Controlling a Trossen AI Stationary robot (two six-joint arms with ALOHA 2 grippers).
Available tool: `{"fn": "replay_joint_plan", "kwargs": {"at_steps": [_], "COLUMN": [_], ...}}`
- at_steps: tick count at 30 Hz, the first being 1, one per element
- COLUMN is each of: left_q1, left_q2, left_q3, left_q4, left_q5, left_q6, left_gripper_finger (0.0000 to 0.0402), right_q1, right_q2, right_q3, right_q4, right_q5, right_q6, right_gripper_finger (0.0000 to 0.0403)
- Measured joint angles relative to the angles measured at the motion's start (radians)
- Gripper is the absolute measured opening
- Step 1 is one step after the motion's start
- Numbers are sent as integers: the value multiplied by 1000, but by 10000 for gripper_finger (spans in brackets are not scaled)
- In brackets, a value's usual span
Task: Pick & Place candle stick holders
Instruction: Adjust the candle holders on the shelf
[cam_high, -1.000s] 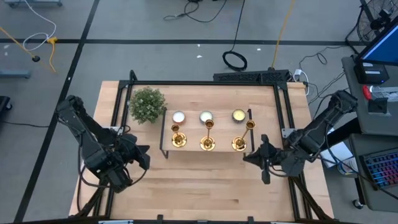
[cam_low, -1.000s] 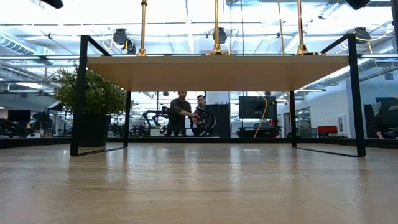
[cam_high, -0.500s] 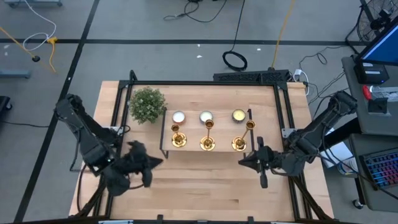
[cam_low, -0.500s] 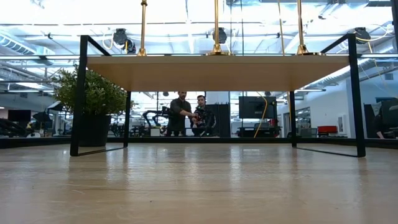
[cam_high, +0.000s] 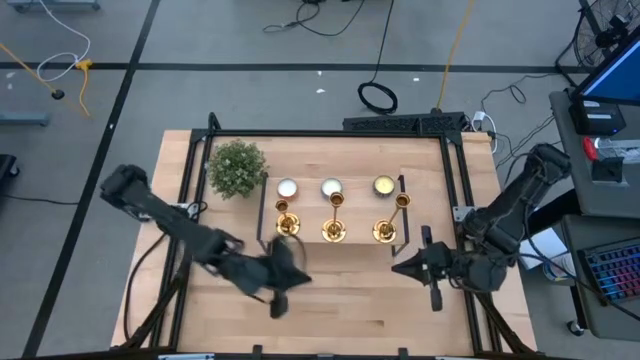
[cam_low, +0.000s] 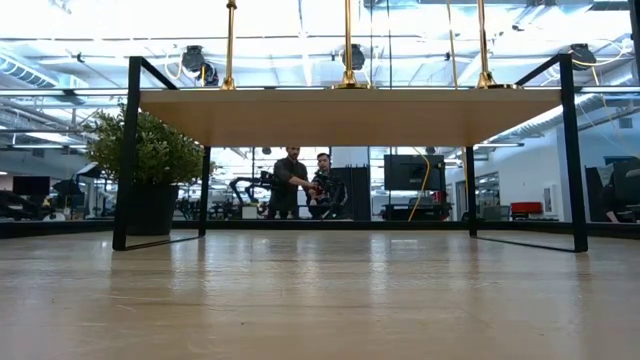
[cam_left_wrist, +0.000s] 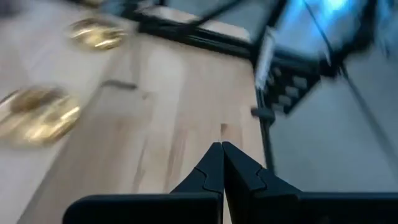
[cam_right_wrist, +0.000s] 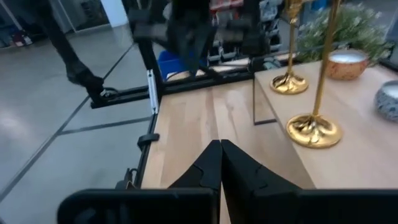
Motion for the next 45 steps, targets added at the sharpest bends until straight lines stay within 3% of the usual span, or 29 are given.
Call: {"fn": "replay_joint_plan", "kwargs": {"at_steps": [4, 12, 19, 28, 45], "left_q1": [12, 115, 149, 126, 187], "left_q2": [108, 195, 196, 236, 267], "left_q3": [0, 0, 1, 182, 230], "left_q4": [141, 233, 249, 34, -49], "left_q5": [46, -10, -150, -331, -371], "left_q6": [260, 315, 372, 564, 517], "left_gripper_finger": [0, 0, 0, 0, 0], "right_q1": [39, 48, 48, 43, 44], "right_q2": [-6, -6, -6, -6, -6], "right_q3": [0, 0, 0, 0, 0], "right_q4": [0, -1, -1, -13, -8], "right_q5": [68, 91, 89, 88, 87], "right_q6": [-3, -8, -11, -11, -3], "right_gripper_finger": [0, 0, 0, 0, 0]}}
